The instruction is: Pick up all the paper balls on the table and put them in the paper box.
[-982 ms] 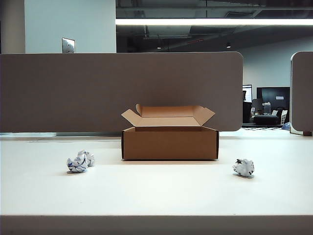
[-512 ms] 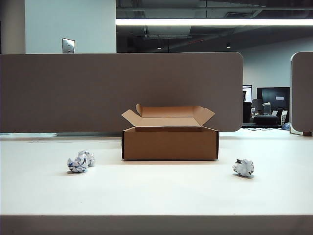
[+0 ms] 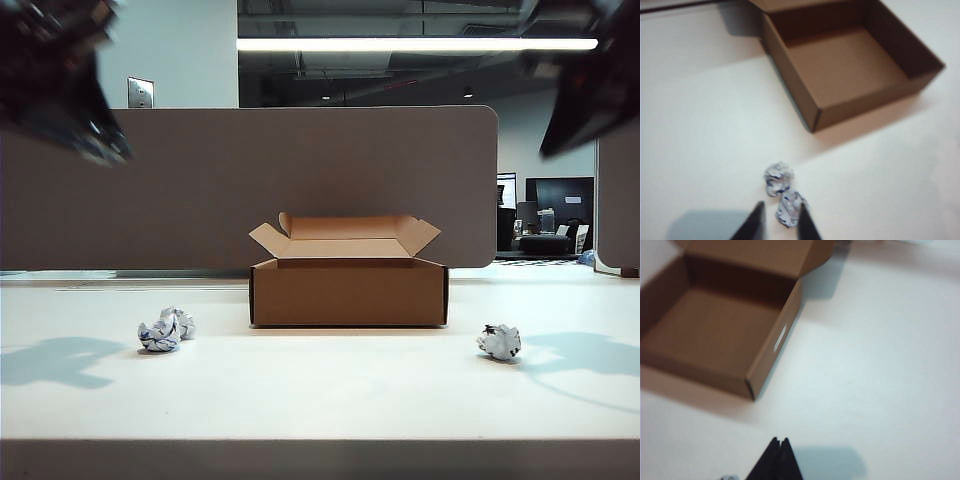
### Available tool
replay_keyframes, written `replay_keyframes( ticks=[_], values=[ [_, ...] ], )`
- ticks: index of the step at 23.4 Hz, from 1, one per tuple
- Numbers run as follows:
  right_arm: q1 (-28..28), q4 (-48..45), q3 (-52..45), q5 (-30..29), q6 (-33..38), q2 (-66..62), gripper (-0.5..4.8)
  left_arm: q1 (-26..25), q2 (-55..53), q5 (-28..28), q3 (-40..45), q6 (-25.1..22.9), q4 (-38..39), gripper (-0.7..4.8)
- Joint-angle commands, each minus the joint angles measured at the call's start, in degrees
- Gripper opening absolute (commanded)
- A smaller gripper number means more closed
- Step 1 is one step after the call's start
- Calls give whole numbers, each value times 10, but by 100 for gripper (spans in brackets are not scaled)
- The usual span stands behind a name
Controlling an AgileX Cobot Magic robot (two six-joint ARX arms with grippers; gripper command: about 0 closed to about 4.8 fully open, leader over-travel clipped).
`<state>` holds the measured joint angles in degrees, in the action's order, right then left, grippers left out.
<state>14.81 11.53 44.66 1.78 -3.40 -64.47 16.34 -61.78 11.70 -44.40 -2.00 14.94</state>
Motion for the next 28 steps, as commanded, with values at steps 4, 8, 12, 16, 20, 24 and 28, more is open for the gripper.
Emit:
replay_keyframes(
  ticks=[4,8,12,16,20,24,28],
  values=[
    [51,-7,25,5,-7,-95,148,17,-89,-21,-4,-52,-2,163],
    [70,-13,26,7,36,-123,285,20,-141,-11,-4,-66,-10,226],
    [70,-6,27,26,110,-152,333,20,-183,33,-4,-55,-16,255],
    [70,7,27,26,125,-184,353,20,-192,38,-5,-44,-36,256],
    [72,9,26,26,124,-205,360,20,-208,38,-5,-44,-57,256],
    [72,4,26,28,119,-210,360,20,-245,35,-9,-44,-58,256],
    [72,4,26,33,120,-210,361,20,-278,35,-18,-44,-61,256]
  ],
)
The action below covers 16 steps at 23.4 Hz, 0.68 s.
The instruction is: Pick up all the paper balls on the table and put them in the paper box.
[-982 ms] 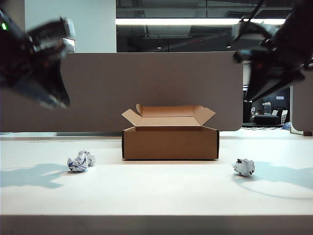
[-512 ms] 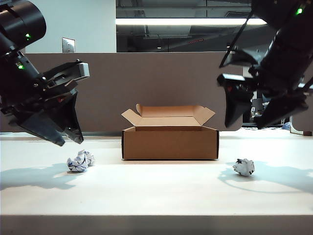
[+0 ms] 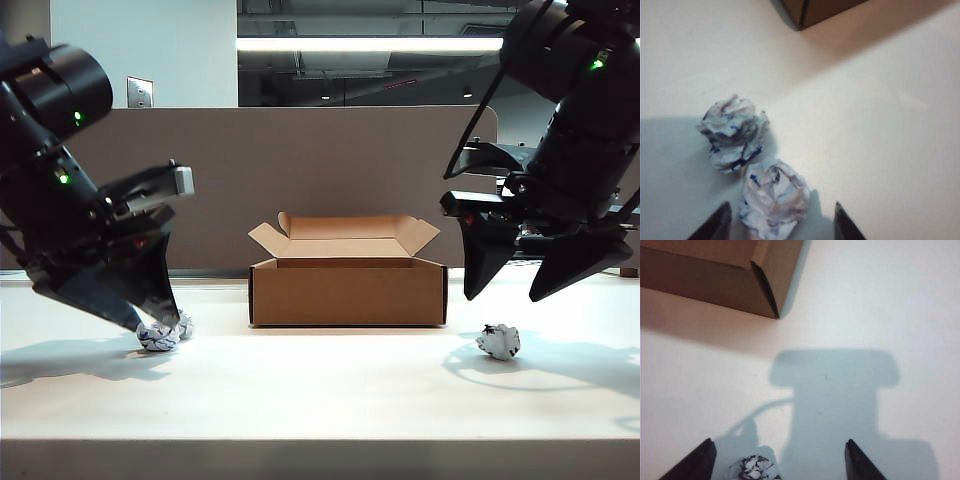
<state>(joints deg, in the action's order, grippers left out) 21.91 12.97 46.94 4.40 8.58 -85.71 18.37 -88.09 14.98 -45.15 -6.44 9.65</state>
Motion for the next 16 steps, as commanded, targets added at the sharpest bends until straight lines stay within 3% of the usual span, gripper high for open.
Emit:
replay_keyframes(
  ticks=[1,8,16],
  values=[
    [1,-10,4,7,0,2,361,0,-23,2,-16,0,-9,256],
    [1,-10,4,16,1,2,360,0,-42,2,-39,0,-8,256],
    [1,-7,4,19,49,-26,361,0,-42,-37,-47,-13,39,256]
  ],
)
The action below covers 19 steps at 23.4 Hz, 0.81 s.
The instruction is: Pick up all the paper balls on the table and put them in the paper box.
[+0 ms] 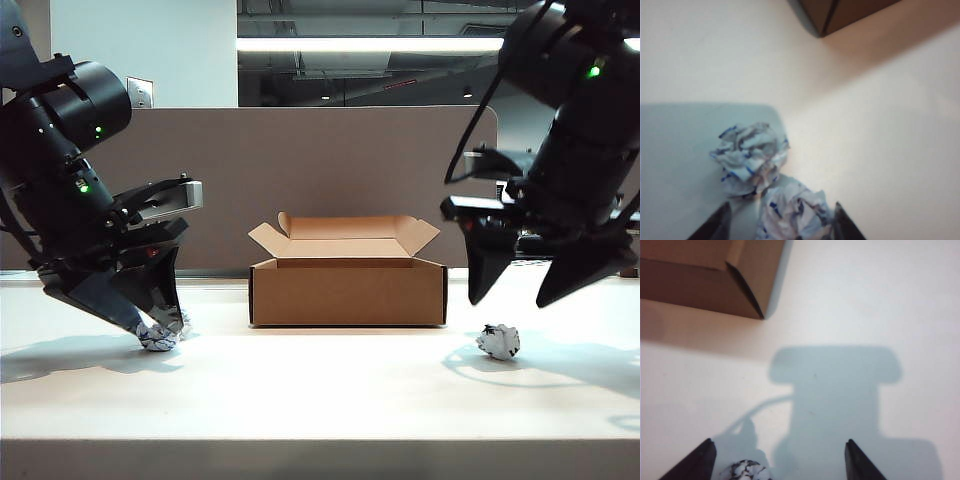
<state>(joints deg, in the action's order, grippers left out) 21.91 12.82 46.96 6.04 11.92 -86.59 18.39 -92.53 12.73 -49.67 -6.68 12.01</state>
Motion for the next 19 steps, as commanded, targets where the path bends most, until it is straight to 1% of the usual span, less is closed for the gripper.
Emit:
replay_keyframes(
  ticks=[1,3,11,19],
  values=[
    [1,-4,3,3,16,-27,360,0,2,-16,-2,-17,16,255],
    [1,-4,3,2,16,-36,360,0,2,-27,-2,-18,16,255],
    [2,-2,3,-11,16,-42,360,0,2,-26,-2,-19,16,255],
    [2,58,3,-13,17,-42,360,0,2,-24,-2,-17,16,255]
  ],
)
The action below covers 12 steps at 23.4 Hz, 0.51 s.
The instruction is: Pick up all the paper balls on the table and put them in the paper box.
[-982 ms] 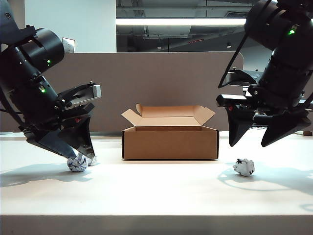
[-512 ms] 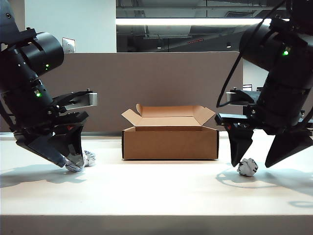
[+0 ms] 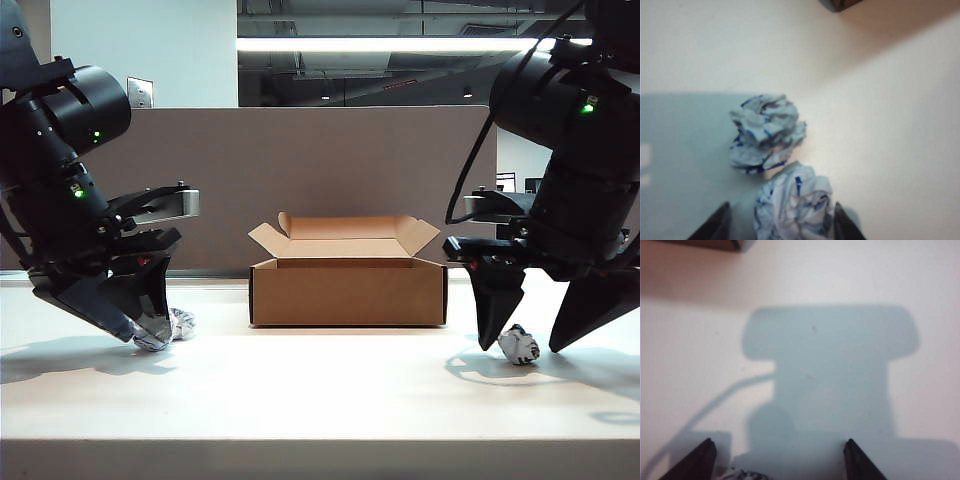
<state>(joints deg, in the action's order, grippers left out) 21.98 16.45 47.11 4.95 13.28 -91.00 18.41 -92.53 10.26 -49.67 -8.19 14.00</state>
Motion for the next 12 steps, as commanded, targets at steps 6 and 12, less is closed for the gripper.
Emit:
replay_keyframes(
  ticks=[6,12],
  values=[
    [1,30,2,-28,23,2,312,-1,2,1,-2,-1,-4,243],
    [24,60,2,-37,33,2,310,-1,2,5,-2,1,-3,244]
  ],
)
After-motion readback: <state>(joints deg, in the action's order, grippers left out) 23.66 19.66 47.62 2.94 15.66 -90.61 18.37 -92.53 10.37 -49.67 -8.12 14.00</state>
